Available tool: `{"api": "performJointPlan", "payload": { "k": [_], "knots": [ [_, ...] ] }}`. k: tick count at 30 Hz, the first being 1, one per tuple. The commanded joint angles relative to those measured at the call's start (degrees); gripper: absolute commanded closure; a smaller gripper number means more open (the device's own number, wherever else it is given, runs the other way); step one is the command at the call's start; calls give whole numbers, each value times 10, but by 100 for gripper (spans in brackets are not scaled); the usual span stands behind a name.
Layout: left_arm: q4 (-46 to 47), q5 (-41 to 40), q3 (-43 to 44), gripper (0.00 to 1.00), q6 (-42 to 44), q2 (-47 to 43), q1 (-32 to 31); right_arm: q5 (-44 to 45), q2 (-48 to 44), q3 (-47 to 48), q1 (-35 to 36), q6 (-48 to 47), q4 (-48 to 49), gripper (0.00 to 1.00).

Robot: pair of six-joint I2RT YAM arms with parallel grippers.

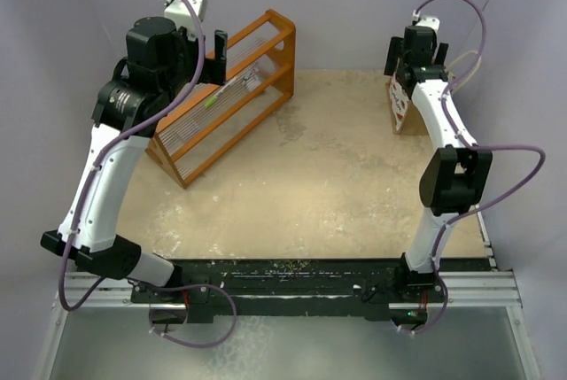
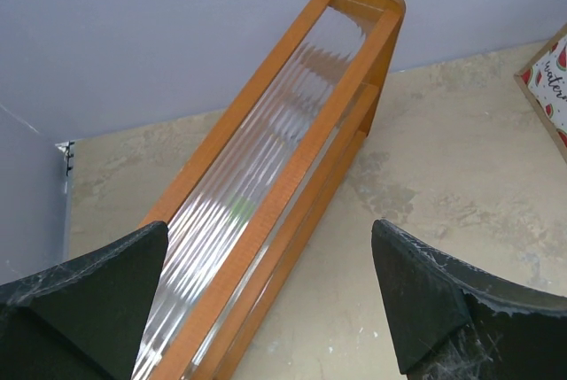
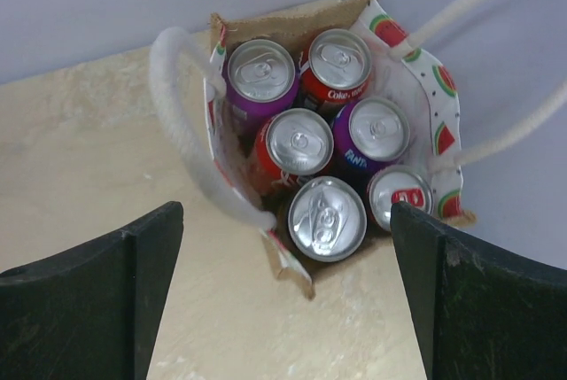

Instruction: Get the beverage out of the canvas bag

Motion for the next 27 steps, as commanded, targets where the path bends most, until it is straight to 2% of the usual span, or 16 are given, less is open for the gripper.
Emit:
{"api": "performJointPlan", "payload": {
  "k": [1, 5, 9, 12, 16, 21, 25, 27],
  "knots": [
    [43, -13, 32, 1, 18, 20, -4, 8, 26, 55, -8, -85, 62, 0],
    [47, -6, 56, 1, 23, 45, -4, -9, 63, 88, -22, -93, 54, 8],
    [55, -7, 74, 1, 30, 60, -4, -29, 74, 89, -26, -113, 48, 25],
    [56, -8, 87, 1, 30, 73, -4, -47, 78, 88, -26, -119, 48, 31],
    [67, -3, 92, 1, 36, 80, -4, -41, 86, 92, -26, -134, 50, 48],
    [80, -17, 97, 1, 49, 90, -4, -44, 95, 105, -26, -150, 41, 77],
    [87, -11, 96, 1, 55, 94, -4, -50, 90, 100, -26, -160, 43, 95],
    [88, -12, 86, 1, 56, 88, -4, -56, 88, 99, -26, -162, 40, 100]
  ]
}}
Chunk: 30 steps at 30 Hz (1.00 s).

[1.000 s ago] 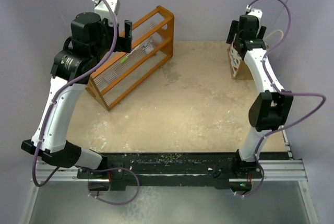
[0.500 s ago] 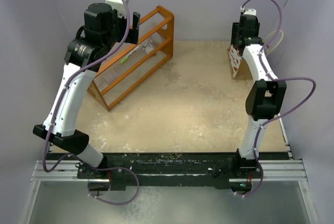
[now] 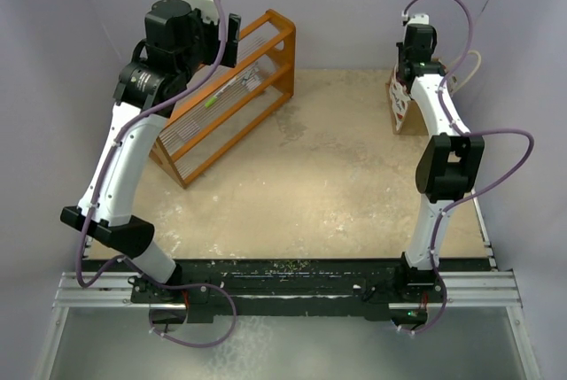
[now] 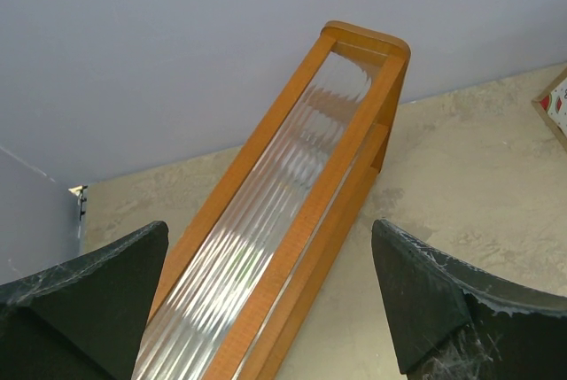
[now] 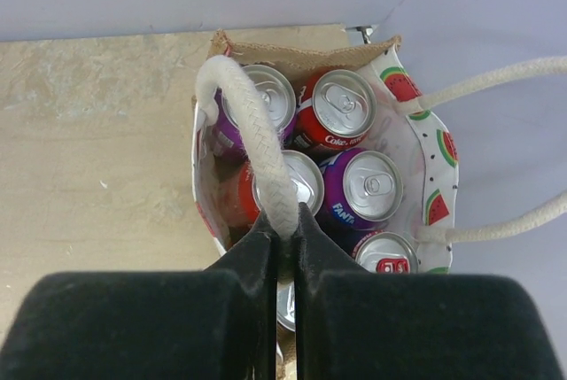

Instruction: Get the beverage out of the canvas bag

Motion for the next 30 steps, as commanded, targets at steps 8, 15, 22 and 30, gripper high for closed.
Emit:
{"api": "performJointPlan", "payload": {
  "k": [8, 15, 22, 30],
  "knots": [
    [21, -22, -11, 1, 22, -34, -3, -50, -18, 32, 0, -13, -7, 100],
    [-28, -7, -15, 1, -20, -77, -3, -98, -35, 35, 14, 20, -64, 100],
    [-87, 62, 1, 1, -87, -111, -3, -194, -60, 39, 30, 63, -166, 100],
    [-137, 158, -19, 1, -179, -161, -3, -252, -134, -67, 66, 66, -211, 100]
  ]
}}
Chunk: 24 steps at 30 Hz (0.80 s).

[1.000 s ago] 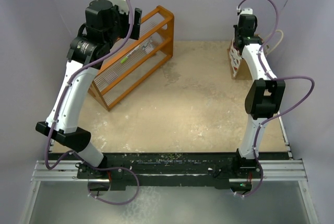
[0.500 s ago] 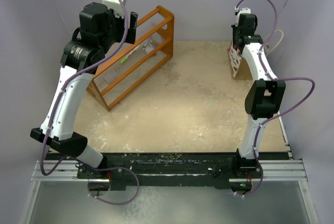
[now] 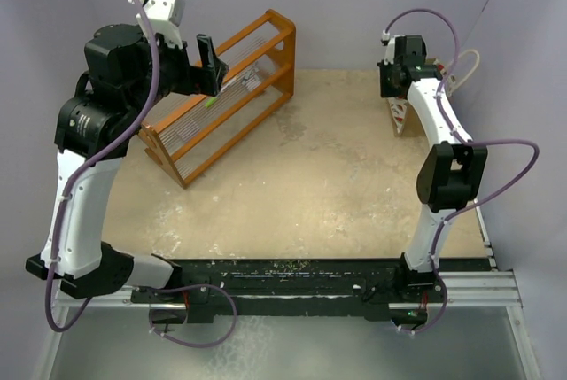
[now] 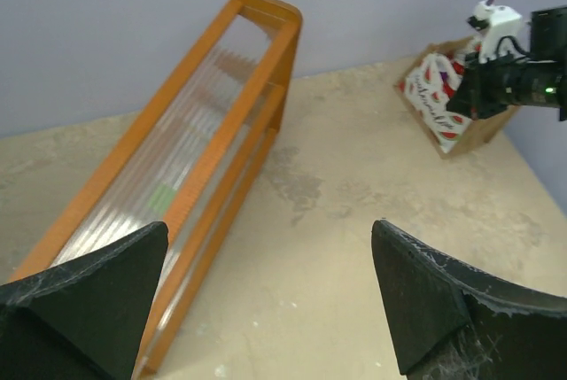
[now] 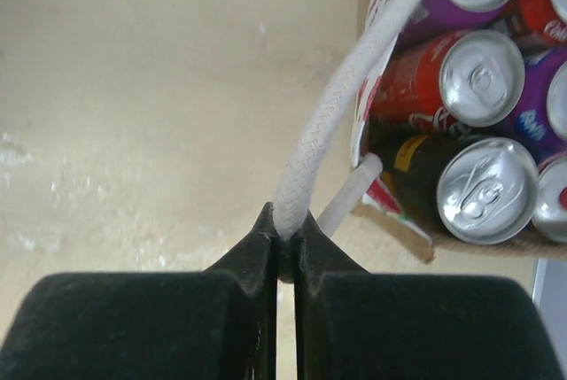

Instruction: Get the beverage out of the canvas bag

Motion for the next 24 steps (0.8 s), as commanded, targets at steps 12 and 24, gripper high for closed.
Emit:
{"api": "performJointPlan", "payload": {
  "k": [12, 24],
  "knots": [
    [-78, 113, -35, 1, -154, -102, -1, -94, -242, -219, 154, 58, -57, 100],
    [-44, 160, -163, 1, -274, -171, -1, -205, -340, -361, 347, 206, 19, 100]
  ]
}}
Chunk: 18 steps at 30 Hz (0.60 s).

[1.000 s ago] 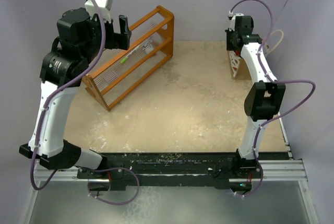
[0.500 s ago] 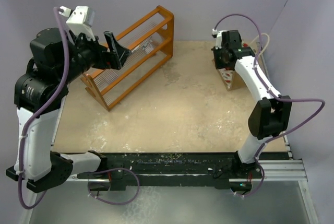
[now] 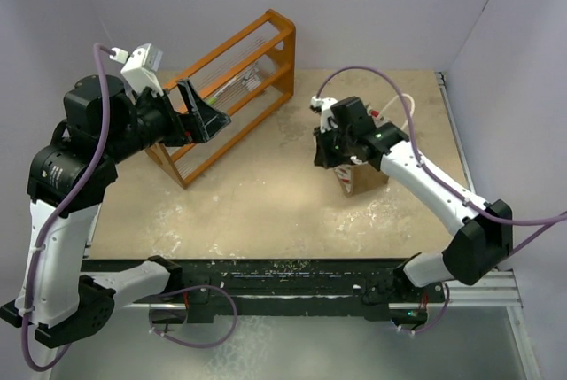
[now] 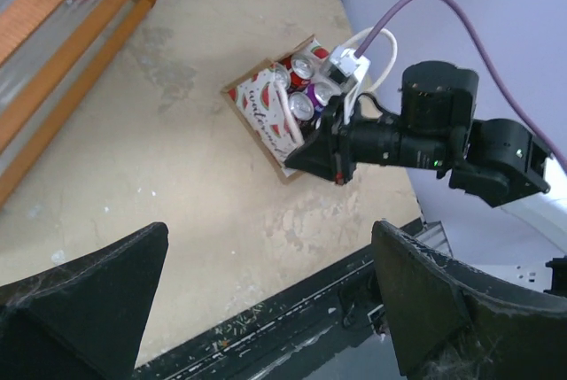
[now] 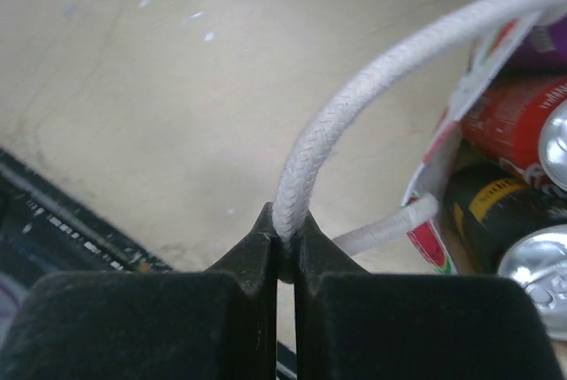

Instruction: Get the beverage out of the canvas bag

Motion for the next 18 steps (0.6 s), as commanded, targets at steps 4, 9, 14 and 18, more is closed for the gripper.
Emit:
{"api": "performJointPlan", "payload": {
  "k": [4, 9, 14, 18],
  "knots": [
    [22, 25, -24, 1, -57, -11, -1, -89, -8, 1, 132, 116, 66, 100],
    [49, 27, -62, 1, -95, -24, -1, -108, 26, 43, 206, 106, 84, 100],
    [105, 29, -135, 1, -147, -55, -1, -113, 63, 86, 242, 52, 45, 100],
    [117, 32, -170, 1, -179, -62, -1, -96, 62, 101, 242, 17, 14, 86]
  ]
}}
